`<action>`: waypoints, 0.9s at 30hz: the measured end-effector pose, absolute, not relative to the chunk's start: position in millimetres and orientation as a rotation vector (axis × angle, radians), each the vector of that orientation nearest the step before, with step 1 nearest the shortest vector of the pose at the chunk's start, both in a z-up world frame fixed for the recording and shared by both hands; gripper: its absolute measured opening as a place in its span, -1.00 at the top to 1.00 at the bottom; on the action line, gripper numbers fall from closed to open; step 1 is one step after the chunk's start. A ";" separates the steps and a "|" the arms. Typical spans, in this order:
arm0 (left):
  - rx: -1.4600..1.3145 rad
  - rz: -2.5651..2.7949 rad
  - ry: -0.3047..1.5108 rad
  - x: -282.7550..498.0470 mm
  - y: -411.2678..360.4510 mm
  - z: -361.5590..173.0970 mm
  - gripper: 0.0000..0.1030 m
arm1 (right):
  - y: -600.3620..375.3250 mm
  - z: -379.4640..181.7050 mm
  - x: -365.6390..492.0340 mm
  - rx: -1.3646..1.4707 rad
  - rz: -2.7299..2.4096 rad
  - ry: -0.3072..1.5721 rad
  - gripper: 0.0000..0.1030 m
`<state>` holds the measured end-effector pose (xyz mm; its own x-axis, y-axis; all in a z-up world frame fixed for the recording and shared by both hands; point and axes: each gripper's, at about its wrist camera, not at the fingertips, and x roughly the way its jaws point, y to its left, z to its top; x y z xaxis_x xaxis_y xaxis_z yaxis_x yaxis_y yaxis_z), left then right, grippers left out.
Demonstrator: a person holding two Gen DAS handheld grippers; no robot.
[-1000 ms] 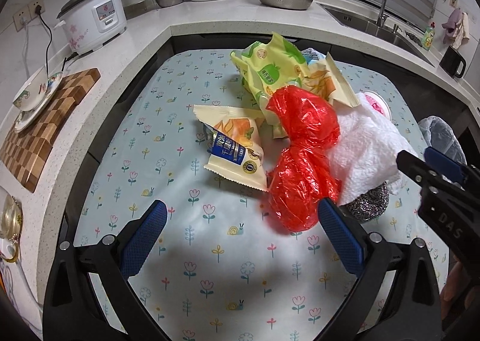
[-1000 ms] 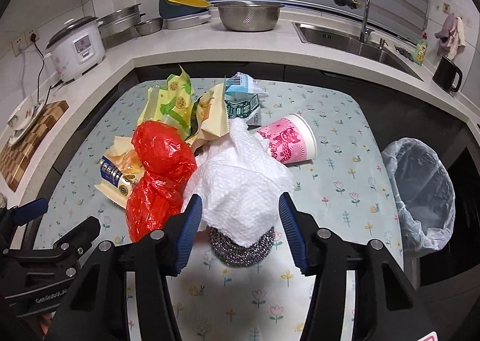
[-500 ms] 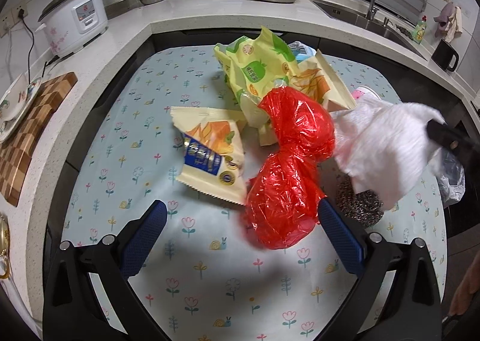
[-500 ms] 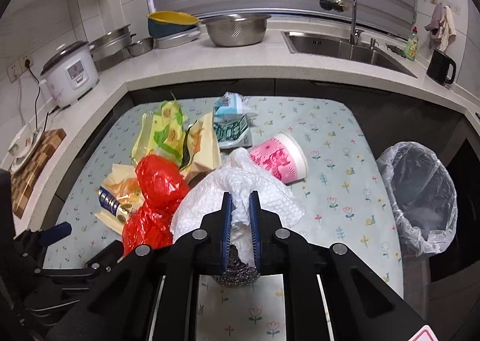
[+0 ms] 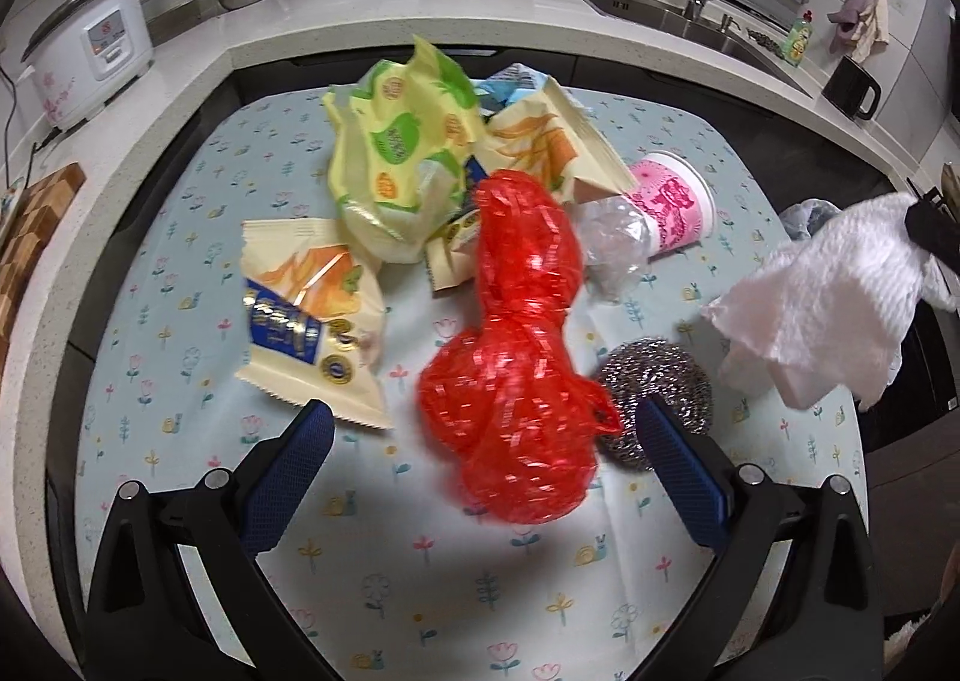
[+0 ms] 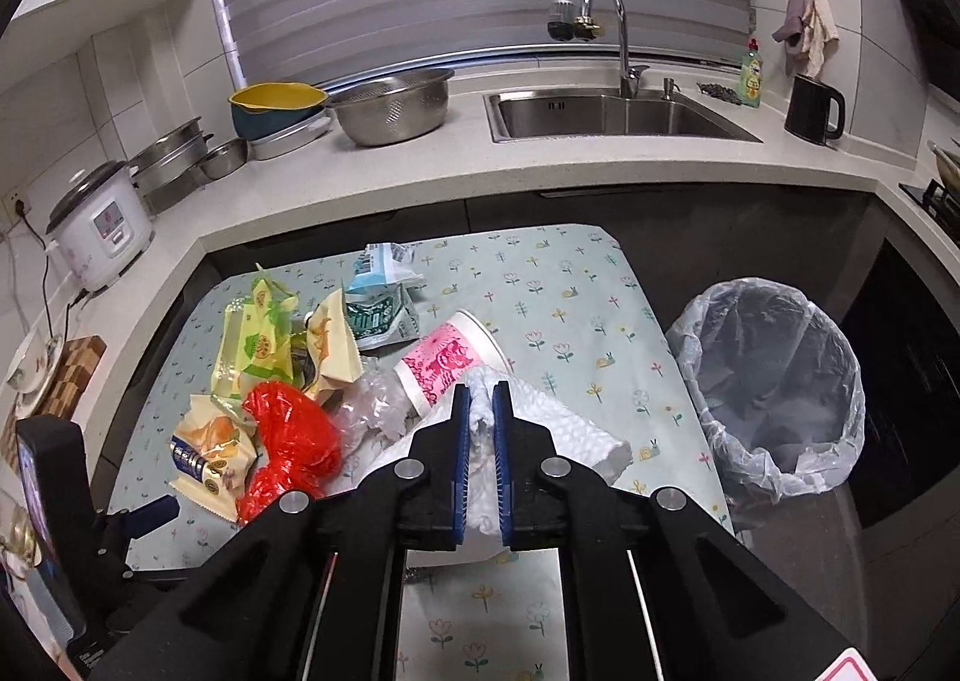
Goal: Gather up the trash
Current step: 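Lift the white paper towel with the right gripper and carry it toward the bin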
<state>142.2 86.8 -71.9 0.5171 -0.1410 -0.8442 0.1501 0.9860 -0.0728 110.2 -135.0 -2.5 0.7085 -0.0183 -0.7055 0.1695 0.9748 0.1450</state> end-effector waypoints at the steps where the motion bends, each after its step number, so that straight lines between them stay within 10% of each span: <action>1: 0.023 -0.168 1.020 144.6 82.7 -75.0 -0.87 | -138.7 -6.4 109.1 0.220 -0.107 0.788 0.86; 12: 0.073 -0.197 1.016 136.0 58.0 -77.9 -0.86 | -155.8 -21.4 95.5 0.247 -0.132 0.828 0.84; 18: 0.033 -0.171 1.004 137.3 65.5 -70.8 -0.87 | -168.4 -36.5 86.9 0.264 -0.152 0.859 0.22; 27: 0.090 -0.339 0.966 117.9 16.0 -49.1 -0.86 | -178.4 -45.5 65.1 0.285 -0.151 0.873 0.16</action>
<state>117.9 16.0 -49.1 0.5206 -0.2428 -0.8186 0.3224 0.9436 -0.0749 65.1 -178.4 -45.5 0.6353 -0.0145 -0.7721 0.2457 0.9516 0.1844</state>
